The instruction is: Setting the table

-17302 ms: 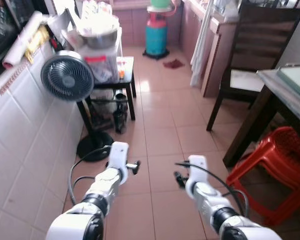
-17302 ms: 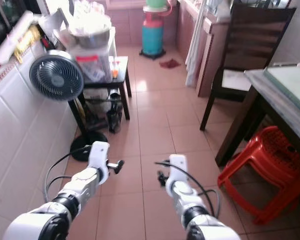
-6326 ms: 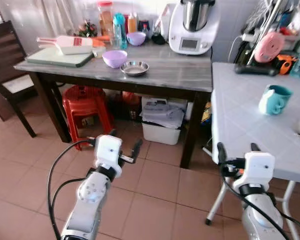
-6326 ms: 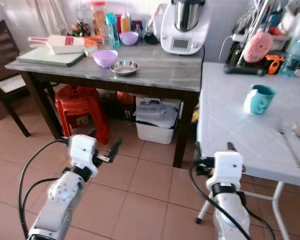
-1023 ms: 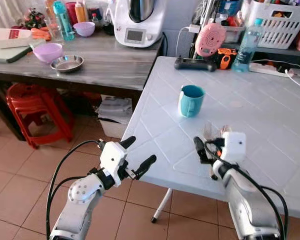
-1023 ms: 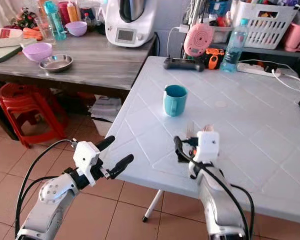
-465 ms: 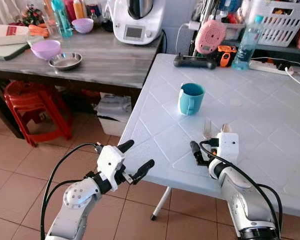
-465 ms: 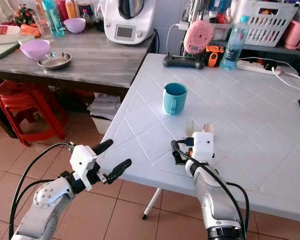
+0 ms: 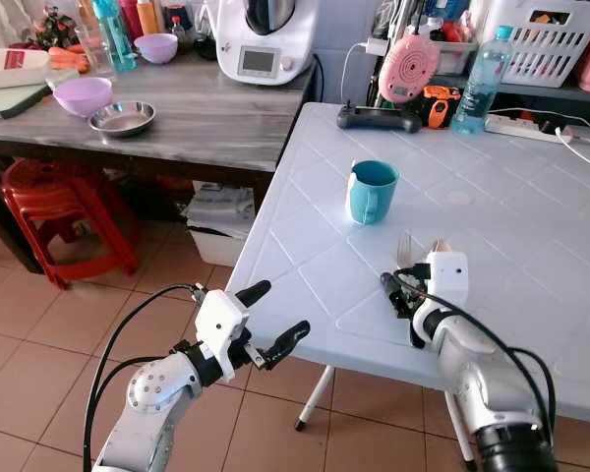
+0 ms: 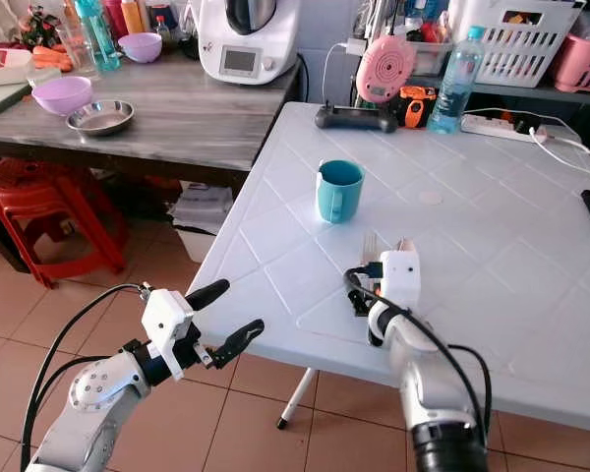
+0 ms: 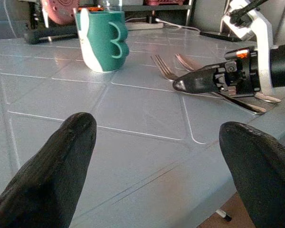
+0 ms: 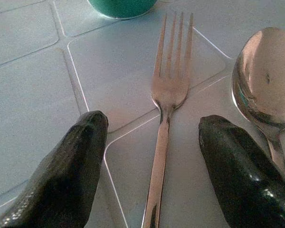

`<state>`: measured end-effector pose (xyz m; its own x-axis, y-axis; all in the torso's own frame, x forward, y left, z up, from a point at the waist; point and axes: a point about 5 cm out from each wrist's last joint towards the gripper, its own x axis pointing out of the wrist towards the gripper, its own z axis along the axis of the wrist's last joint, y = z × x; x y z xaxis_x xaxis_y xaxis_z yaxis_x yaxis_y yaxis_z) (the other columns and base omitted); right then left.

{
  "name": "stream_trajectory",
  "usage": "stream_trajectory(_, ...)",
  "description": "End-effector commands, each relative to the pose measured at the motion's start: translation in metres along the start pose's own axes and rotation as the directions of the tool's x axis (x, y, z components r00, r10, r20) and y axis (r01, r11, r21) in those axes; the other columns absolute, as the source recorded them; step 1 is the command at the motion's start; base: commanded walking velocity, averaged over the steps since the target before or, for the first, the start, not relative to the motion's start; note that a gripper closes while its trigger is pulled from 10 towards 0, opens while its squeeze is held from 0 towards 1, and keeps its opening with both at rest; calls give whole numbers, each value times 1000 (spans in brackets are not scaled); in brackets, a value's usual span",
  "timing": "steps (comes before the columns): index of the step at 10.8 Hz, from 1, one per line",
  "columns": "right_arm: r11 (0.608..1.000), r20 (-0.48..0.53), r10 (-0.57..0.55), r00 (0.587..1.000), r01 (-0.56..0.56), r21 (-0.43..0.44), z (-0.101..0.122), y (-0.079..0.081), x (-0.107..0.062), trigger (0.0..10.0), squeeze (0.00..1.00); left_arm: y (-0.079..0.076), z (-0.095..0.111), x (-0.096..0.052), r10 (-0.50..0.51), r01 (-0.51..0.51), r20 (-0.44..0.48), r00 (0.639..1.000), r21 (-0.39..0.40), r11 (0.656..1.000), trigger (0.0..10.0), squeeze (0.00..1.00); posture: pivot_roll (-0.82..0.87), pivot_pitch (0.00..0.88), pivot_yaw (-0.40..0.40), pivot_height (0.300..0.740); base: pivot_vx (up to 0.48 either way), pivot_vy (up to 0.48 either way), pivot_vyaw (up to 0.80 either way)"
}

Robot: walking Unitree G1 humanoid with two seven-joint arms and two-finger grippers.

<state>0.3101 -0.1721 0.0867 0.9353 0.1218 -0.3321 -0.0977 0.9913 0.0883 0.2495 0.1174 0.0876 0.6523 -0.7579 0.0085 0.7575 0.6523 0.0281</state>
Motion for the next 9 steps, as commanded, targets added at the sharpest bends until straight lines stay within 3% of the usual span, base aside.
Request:
stream_trajectory(1,1000,-43,9,999,-9,3,-5,-1,3,824,0,-2,2,2,-26,26,1,1000,-5,1000,10000,0,24,61,1,740,0,0,0)
stream_trajectory(9,999,-116,51,992,-50,19,-18,1,5,0,0,-6,-1,1,-129,128,-24,991,-39,991,10000,0,19,58,-1,740,0,0,0)
